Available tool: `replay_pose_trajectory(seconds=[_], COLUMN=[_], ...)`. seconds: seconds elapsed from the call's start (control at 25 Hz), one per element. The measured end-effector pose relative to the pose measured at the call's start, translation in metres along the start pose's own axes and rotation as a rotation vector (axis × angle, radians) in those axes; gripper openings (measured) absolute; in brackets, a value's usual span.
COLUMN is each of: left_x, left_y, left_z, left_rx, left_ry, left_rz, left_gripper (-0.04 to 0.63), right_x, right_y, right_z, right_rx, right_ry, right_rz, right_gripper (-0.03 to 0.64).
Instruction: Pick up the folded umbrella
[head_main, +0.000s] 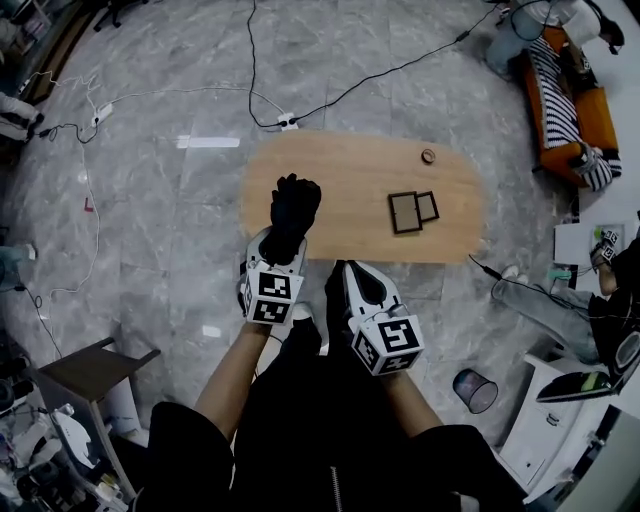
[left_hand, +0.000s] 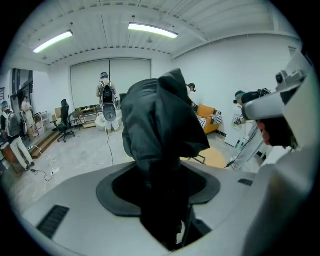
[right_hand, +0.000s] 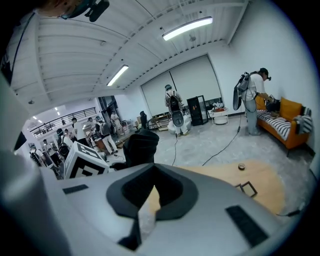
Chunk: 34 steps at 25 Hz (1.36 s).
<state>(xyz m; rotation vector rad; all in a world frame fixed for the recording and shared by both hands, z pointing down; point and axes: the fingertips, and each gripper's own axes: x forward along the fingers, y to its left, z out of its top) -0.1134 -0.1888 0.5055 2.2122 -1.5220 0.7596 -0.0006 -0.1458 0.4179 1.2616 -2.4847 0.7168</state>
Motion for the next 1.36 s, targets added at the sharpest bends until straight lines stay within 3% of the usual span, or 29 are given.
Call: replay_pose_trajectory(seconds=[0.76, 1.36], left_x=[-0.069, -0.068], left_y=[0.002, -0.002], left_z=[-0.001, -0.001], left_rx=[0.026, 0.025], left_ry=[-0.044, -0.033], left_rz=[0.015, 0.000], left_gripper=[0.227, 0.227], right_x=[-0.026, -0.025], right_y=[0.057, 0.060], right_z=[-0.001, -0.002], right_rx=[-0.066, -0.088], right_ry=[-0.036, -0.017], right_rz=[0.066, 0.075], right_gripper=[0.009, 0.009])
